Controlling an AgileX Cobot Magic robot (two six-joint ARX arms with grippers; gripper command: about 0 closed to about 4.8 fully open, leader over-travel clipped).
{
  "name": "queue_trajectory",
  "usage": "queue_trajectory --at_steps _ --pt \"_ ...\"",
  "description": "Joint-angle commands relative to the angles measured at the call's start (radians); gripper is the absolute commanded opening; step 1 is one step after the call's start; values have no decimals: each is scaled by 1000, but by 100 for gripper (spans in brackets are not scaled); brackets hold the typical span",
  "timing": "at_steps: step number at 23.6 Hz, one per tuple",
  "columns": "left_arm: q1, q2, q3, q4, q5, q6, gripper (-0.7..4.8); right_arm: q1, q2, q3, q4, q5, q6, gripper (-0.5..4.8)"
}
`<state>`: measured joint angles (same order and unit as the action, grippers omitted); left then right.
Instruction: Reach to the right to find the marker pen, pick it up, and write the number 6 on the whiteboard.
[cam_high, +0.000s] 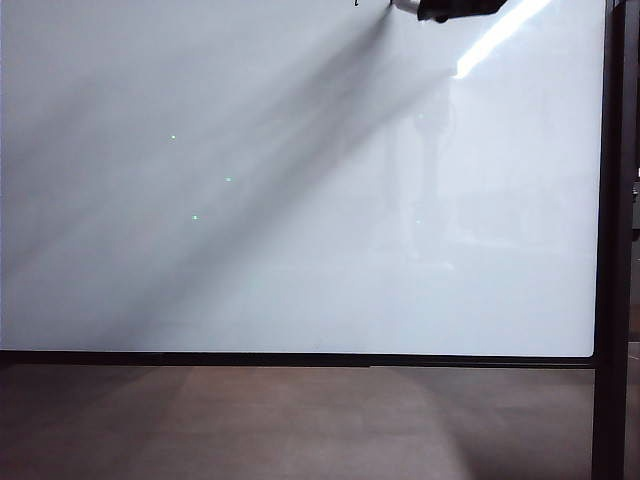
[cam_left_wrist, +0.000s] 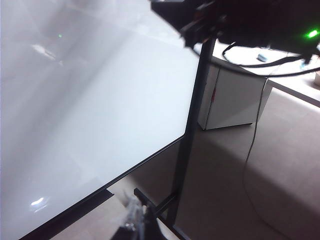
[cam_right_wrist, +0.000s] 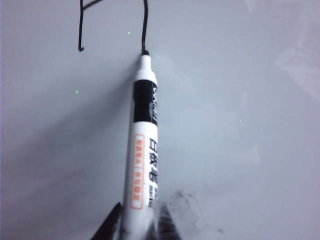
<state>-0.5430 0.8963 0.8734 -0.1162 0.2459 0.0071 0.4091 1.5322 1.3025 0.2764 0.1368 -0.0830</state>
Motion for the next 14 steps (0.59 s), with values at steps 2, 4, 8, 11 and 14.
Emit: queue_trajectory --at_steps 2,4,8,11,14 --pt "1 -2 7 11 1 4 -6 0 -47 5 19 -106 5 18" --pt "1 -2 7 11 1 4 -6 0 -47 5 17 -169 5 18" --pt "1 -2 7 11 2 3 -6 0 -30 5 21 -185 4 18" --pt "1 -2 7 8 2 3 -6 0 -13 5 33 -185 4 18" --pt "1 -2 7 5 2 4 -6 -2 8 5 47 -185 3 17"
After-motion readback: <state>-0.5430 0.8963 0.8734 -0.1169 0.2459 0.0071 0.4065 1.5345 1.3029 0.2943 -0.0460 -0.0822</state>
